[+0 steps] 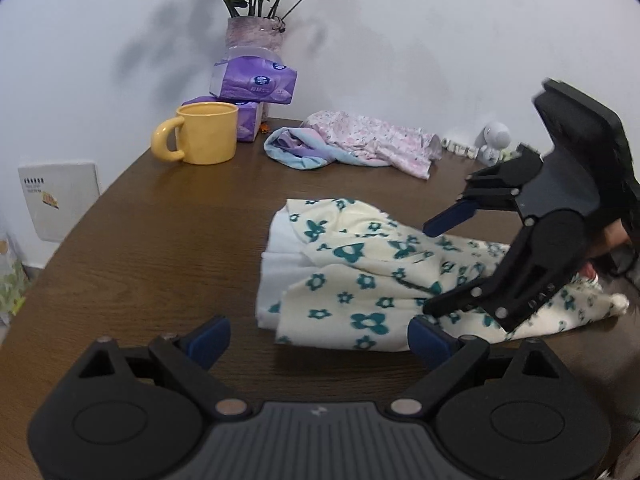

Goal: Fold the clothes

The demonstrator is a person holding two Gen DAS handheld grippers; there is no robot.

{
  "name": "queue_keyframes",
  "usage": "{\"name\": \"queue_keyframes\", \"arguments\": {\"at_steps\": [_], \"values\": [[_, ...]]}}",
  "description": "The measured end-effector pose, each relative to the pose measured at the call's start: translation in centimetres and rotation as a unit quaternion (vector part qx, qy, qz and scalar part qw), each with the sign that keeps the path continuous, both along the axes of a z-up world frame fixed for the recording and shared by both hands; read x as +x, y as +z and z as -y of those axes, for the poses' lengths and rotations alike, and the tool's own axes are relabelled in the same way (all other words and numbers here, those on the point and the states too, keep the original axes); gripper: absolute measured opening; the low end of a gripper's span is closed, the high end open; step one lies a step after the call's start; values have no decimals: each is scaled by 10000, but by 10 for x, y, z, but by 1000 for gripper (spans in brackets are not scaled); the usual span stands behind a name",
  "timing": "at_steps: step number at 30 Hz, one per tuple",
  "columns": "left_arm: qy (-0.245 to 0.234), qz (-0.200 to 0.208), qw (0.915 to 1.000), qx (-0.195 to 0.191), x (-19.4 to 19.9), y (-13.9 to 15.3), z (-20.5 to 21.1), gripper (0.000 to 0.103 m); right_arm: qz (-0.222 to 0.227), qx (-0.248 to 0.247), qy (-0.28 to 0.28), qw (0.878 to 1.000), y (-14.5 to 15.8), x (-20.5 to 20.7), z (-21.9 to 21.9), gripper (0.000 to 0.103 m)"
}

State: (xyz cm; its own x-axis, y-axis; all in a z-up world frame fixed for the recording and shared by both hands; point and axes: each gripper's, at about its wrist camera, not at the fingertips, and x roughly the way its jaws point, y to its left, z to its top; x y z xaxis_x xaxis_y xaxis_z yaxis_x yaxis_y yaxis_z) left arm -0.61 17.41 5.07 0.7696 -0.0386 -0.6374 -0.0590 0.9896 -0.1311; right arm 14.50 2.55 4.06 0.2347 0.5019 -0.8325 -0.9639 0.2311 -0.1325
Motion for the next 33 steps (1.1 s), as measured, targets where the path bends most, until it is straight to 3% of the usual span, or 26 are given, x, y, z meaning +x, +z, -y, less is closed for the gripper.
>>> {"name": "queue_keyframes", "arguments": {"at_steps": [6, 10, 12, 15, 18, 21, 28, 33], "values": [[-90, -206, 9995, -219, 9, -7, -13, 96, -364, -205, 115, 9991, -10, 10, -14, 69], [-31, -462, 9985, -300, 22, -9, -25, 96, -608, -136, 129, 9980, -7, 12, -11, 39], [4, -551, 9980, -302, 28, -10, -30, 96, -530, -130, 177, 9984, -6, 8, -10, 33], [32, -620, 9979, -208, 35, -9, -32, 96, -640, -101, 127, 9978, -5, 12, -9, 37], [-16, -626, 9980, -98, 39, -6, -31, 96, -709, 78, 41, 9974, 2, 18, -10, 60], [-59, -662, 9978, 28, 43, -5, -27, 96, -555, 266, 38, 9981, 11, 21, -14, 73], [-208, -779, 9963, 310, 51, -6, -21, 96, -640, 147, 60, 9978, -1, 31, -25, 77], [-164, -821, 9961, 287, 58, -8, -22, 96, -624, 129, 90, 9979, -9, 27, -25, 77]]}}
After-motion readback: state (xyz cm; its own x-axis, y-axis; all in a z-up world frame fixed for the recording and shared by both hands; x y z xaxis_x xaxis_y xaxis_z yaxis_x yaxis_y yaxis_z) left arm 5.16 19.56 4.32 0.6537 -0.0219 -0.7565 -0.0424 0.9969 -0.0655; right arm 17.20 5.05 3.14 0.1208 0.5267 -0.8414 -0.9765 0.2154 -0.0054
